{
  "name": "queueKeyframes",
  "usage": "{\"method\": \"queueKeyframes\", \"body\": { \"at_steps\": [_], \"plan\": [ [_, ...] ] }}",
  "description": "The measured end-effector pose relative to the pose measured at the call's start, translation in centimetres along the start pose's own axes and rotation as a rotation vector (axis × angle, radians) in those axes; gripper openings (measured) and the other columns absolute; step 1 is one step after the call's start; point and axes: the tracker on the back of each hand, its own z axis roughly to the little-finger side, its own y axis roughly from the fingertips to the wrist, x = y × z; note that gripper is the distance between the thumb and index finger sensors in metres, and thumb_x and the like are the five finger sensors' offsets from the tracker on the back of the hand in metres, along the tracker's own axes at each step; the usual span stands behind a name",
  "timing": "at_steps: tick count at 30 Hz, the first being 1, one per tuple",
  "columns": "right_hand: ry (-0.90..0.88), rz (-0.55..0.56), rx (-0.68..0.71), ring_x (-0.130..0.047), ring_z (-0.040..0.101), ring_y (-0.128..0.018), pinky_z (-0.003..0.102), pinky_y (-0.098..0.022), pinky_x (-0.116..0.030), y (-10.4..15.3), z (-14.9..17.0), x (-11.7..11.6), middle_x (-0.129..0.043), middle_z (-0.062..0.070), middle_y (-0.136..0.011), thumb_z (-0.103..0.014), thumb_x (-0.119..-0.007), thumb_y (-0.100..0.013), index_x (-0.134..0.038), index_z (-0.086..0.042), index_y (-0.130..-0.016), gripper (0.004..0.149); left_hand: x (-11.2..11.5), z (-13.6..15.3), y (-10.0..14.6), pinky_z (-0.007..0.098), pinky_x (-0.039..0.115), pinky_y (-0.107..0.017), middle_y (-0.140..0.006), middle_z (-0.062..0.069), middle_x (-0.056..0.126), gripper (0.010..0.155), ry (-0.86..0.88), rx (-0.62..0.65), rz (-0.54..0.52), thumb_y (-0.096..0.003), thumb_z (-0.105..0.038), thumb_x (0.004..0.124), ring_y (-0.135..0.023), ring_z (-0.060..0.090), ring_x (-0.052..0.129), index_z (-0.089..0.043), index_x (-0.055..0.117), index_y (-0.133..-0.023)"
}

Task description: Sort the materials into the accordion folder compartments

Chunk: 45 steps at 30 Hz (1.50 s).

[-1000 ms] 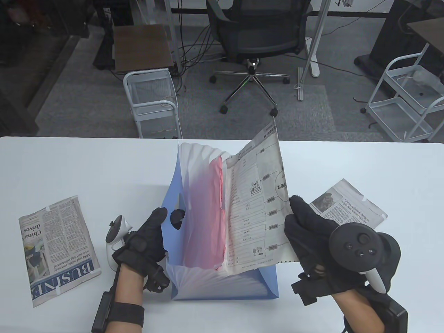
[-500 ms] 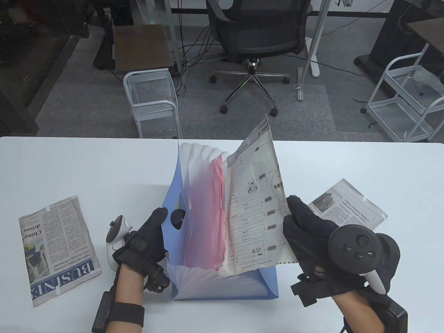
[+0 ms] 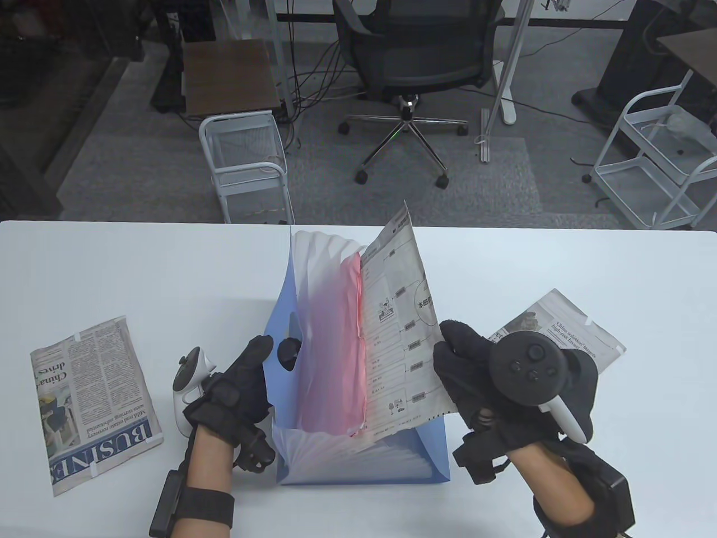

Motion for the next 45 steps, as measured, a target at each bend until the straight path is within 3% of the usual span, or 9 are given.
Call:
{"method": "queueKeyframes", "body": {
  "at_steps": [12,21,37,45],
  "plan": [
    [0.025,-0.286,-0.106,-0.104,0.032,-0.027,0.026,-0.012,-0.088,-3.0,-0.5,-3.9,-0.102,0.002,-0.052,-0.04,-0.083,-0.059,-0.081,-0.015,-0.087,0.038,0.1,0.0,0.0,0.072,0.035,-0.066,-0.122,0.035,0.01,0.074,0.003,0.002,-0.001,-0.0618,-0.071,0.068,-0.102,0.066,0.01,-0.012,0.061,-0.106],
    [0.058,-0.295,-0.107,-0.105,0.027,-0.022,0.022,-0.008,-0.088,-3.6,-1.9,-6.1,-0.103,0.002,-0.052,-0.034,-0.088,-0.056,-0.077,-0.009,-0.092,0.044,0.1,0.0,0.0,0.073,0.035,-0.066,-0.122,0.035,0.01,0.074,0.011,0.006,-0.002,-0.0618,-0.071,0.068,-0.102,0.066,0.01,-0.012,0.061,-0.105],
    [0.098,-0.344,-0.129,-0.106,0.024,-0.015,0.021,-0.002,-0.088,-4.5,-2.8,-9.3,-0.105,-0.001,-0.041,-0.032,-0.084,-0.058,-0.081,-0.005,-0.086,0.039,0.1,0.1,0.0,0.072,0.035,-0.066,-0.122,0.034,0.01,0.074,0.017,0.008,0.0,-0.0617,-0.071,0.068,-0.102,0.066,0.01,-0.012,0.061,-0.106],
    [0.108,-0.382,-0.16,-0.105,0.025,-0.015,0.021,-0.003,-0.087,-5.1,-2.6,-10.0,-0.104,0.001,-0.043,-0.031,-0.086,-0.057,-0.082,-0.005,-0.086,0.039,0.2,0.2,0.0,0.072,0.035,-0.066,-0.122,0.034,0.01,0.074,0.025,0.013,-0.002,-0.0618,-0.071,0.068,-0.102,0.066,0.009,-0.012,0.061,-0.105]
  ]
}}
